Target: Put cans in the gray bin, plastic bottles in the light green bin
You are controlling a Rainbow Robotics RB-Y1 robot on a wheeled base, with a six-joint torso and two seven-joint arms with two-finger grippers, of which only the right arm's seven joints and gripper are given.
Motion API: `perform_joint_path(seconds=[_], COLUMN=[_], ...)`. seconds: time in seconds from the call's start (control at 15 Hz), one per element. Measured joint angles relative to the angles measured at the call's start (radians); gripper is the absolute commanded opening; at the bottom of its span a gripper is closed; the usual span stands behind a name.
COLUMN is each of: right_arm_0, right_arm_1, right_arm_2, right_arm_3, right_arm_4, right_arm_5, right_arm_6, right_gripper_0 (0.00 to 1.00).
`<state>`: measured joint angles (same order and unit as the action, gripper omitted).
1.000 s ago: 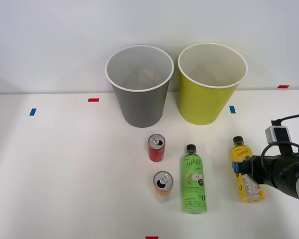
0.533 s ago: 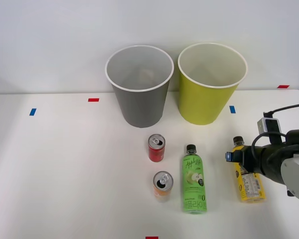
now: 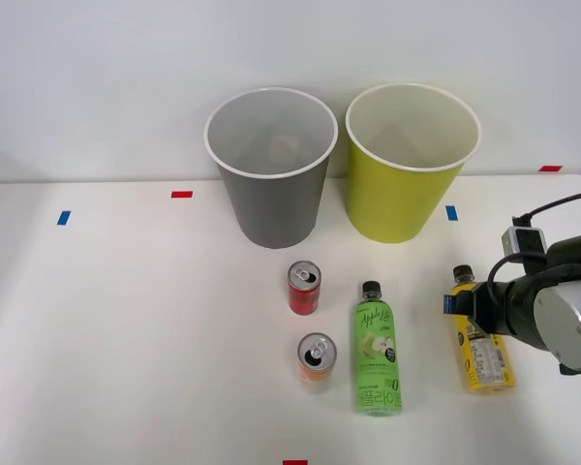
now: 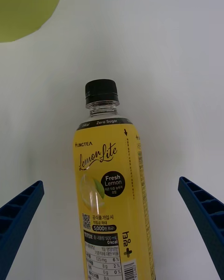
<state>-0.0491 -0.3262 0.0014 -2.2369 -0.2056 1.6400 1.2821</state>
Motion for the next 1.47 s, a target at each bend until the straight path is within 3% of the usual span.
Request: perform_joint_path(seconds=[1.47], right_arm_0=[-0.075], right_arm_1=[0.01], right_arm_2=[0.019], right_arm_3=[0.166], right_arm_4=[0.057], right_arm_5=[0.004], right_arm_6=[0.001], right_gripper_0=[1.0])
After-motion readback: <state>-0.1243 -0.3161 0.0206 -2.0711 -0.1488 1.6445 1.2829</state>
